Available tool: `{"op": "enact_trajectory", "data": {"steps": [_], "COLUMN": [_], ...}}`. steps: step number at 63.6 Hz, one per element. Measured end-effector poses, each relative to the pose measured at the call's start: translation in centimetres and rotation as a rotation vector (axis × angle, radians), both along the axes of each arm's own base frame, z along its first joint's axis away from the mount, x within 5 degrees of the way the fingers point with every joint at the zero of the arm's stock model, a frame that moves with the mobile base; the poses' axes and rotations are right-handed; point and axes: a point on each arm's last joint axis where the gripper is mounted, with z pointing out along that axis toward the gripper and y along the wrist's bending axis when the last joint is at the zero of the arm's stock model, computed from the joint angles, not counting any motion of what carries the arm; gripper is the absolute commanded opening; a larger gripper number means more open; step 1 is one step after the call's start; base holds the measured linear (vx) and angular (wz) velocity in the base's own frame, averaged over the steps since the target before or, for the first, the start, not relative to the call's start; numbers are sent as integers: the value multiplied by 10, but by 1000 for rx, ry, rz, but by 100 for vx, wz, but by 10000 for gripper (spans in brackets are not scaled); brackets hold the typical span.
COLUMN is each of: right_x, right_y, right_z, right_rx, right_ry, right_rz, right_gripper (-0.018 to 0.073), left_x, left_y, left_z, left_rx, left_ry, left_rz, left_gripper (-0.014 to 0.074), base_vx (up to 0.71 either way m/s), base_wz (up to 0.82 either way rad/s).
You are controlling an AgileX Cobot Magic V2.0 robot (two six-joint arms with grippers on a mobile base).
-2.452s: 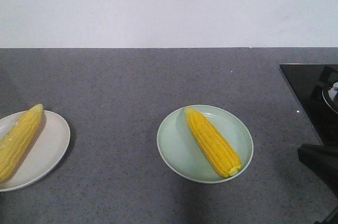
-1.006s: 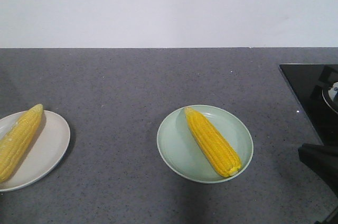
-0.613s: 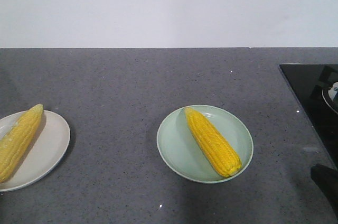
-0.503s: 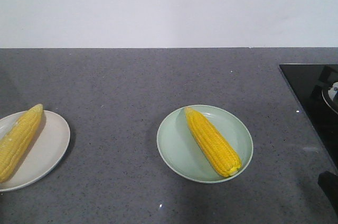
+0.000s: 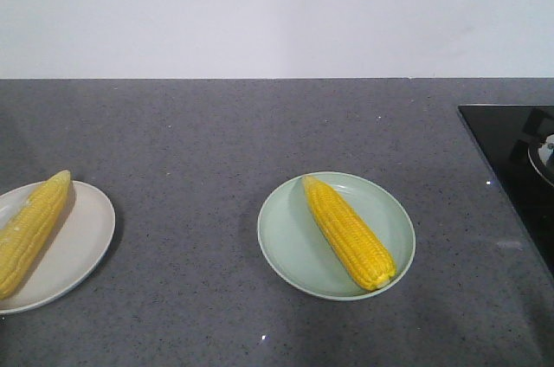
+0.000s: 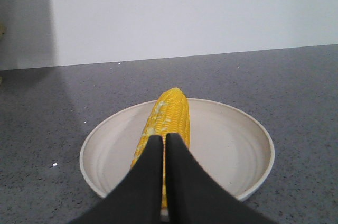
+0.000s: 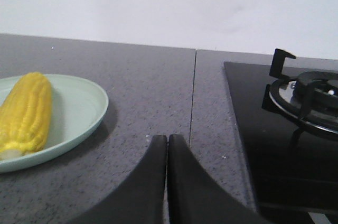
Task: Distribute corn equally
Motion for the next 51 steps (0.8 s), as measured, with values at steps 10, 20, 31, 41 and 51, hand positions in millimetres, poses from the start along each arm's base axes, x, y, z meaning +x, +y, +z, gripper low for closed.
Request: {"op": "enact_trajectory", "data": {"steps": [10,20,31,41,51], "right_x": [0,0,0,0,0], "right_y": [-3,-6,-6,-6,-6], "right_z": [5,8,8,10,14], "right_rx": [11,10,10,10,8], "right_ry": [-58,-87,-90,-110,-157], "right_rz": [-57,-107,-115,-114,-113], "right_gripper": [-4,-4,-4,-4,-4], "left_x": [0,0,0,0,0], "left_y": [0,0,0,0,0], "left_z": [0,0,0,0,0], "left_rx": [0,0,0,0,0], "left_ry": [-2,-2,-2,-2,-2], "left_rz": [0,0,0,0,0], "left_gripper": [-7,-7,-7,-7,-7], "base_vx": [0,0,0,0,0], "base_wz": [0,0,0,0,0]}}
